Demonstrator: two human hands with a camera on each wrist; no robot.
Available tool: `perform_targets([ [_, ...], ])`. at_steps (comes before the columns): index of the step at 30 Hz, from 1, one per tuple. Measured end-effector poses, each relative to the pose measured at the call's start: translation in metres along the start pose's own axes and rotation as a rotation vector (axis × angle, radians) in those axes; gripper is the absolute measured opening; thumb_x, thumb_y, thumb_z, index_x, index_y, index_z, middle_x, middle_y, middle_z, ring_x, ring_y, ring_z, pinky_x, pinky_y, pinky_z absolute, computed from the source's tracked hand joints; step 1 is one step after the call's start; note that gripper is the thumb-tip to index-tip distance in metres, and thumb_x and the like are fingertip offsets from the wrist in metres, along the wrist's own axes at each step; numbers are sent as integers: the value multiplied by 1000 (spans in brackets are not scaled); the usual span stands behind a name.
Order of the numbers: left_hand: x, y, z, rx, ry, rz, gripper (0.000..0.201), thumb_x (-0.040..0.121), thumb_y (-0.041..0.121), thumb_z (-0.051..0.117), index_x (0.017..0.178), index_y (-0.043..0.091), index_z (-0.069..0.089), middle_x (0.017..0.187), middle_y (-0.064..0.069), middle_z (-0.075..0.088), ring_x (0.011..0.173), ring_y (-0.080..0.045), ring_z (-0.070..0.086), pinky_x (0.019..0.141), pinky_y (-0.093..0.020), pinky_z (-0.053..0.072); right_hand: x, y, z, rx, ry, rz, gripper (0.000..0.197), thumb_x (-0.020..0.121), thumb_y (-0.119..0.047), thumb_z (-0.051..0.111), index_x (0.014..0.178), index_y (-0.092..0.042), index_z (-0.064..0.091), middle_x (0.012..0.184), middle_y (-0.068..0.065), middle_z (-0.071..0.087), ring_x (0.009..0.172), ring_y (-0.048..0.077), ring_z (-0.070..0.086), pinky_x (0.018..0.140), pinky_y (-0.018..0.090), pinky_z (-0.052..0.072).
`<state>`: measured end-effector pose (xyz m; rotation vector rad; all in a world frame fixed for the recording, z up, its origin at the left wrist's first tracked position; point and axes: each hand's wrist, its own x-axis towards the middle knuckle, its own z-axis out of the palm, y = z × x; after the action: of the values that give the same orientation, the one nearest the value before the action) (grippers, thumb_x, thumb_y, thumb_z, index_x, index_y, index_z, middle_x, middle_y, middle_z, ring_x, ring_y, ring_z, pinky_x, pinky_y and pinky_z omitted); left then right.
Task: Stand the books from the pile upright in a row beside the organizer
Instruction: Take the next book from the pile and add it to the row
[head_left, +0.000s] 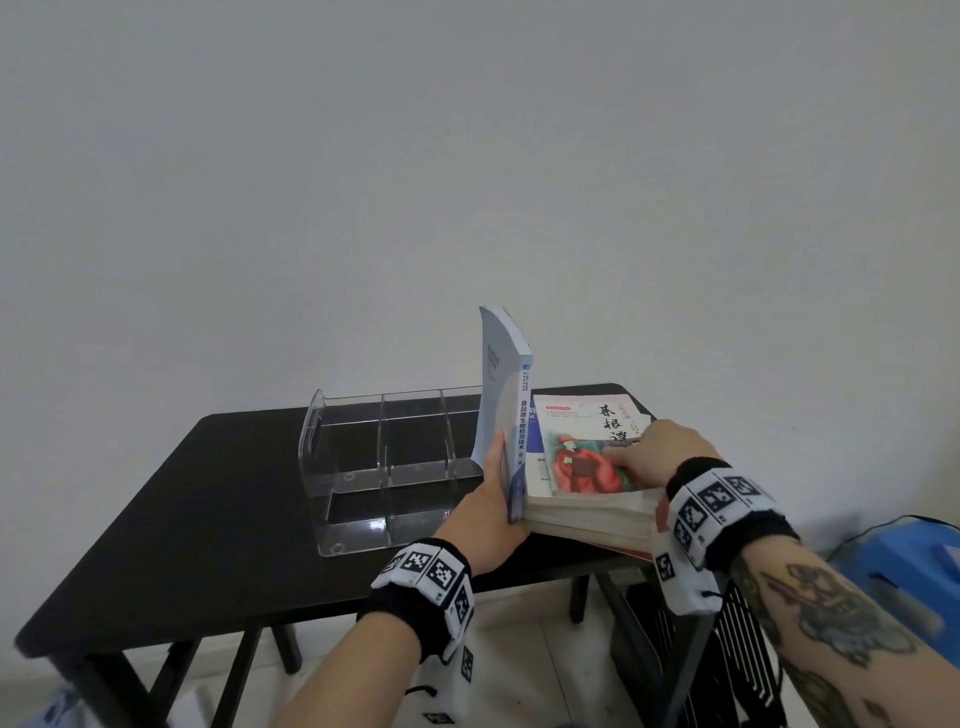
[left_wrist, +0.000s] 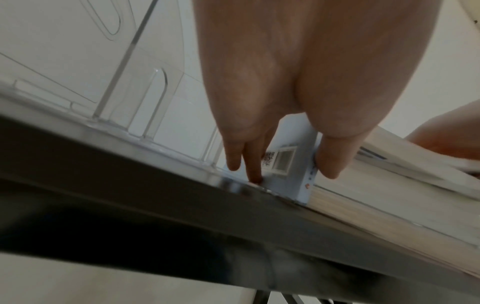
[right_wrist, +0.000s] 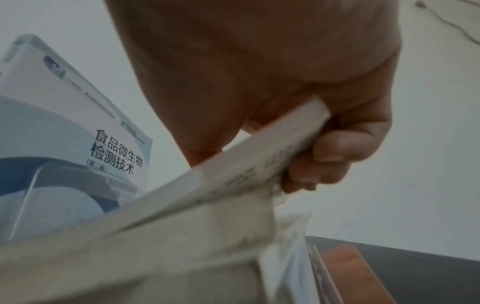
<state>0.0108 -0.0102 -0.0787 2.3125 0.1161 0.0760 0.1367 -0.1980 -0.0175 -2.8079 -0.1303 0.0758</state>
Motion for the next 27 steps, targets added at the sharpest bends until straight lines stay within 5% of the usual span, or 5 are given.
perform_targets([
  [6, 5, -2, 4, 34, 39, -30, 119, 88, 14, 63, 142, 41, -40, 116, -9, 68, 94, -22, 69, 91, -38, 55, 0, -5, -24, 224, 37, -14, 24, 82, -24, 64, 67, -6, 59, 76, 12, 63, 71, 28, 58, 49, 26, 36],
  [13, 1, 2, 1, 32, 18, -39, 116, 90, 15, 62, 143, 42, -39, 117, -11, 68, 98, -25, 70, 91, -34, 52, -34, -34, -46, 863, 722, -171, 27, 90, -33, 54, 105, -10, 50, 77, 2, 59, 74, 29, 54, 72, 38, 49],
  [16, 0, 3, 0, 47, 19, -26, 113, 93, 17, 60, 145, 35, -38, 117, -13, 68, 97, -26, 70, 91, -36, 54, -43, -49, -54, 1061, 638, -276, 24, 84, -32, 57, 76, -12, 66, 66, 5, 69, 64, 27, 69, 67, 47, 59],
  [23, 2, -2, 3, 25, 26, -14, 113, 92, 17, 60, 138, 43, -40, 112, -10, 70, 91, -24, 71, 88, -35, 55, -79, -85, -52, 1194, 643, -496, 33, 94, -29, 57, 69, -11, 70, 59, 2, 67, 53, 10, 68, 62, 42, 61],
  [27, 2, -3, 4, 15, 37, -39, 113, 92, 18, 61, 146, 40, -35, 106, -10, 71, 90, -25, 71, 80, -28, 50, -98, -98, -40, 1015, 605, -597, 55, 93, -30, 56, 43, -9, 49, 38, -1, 49, 37, 12, 48, 46, 23, 42],
])
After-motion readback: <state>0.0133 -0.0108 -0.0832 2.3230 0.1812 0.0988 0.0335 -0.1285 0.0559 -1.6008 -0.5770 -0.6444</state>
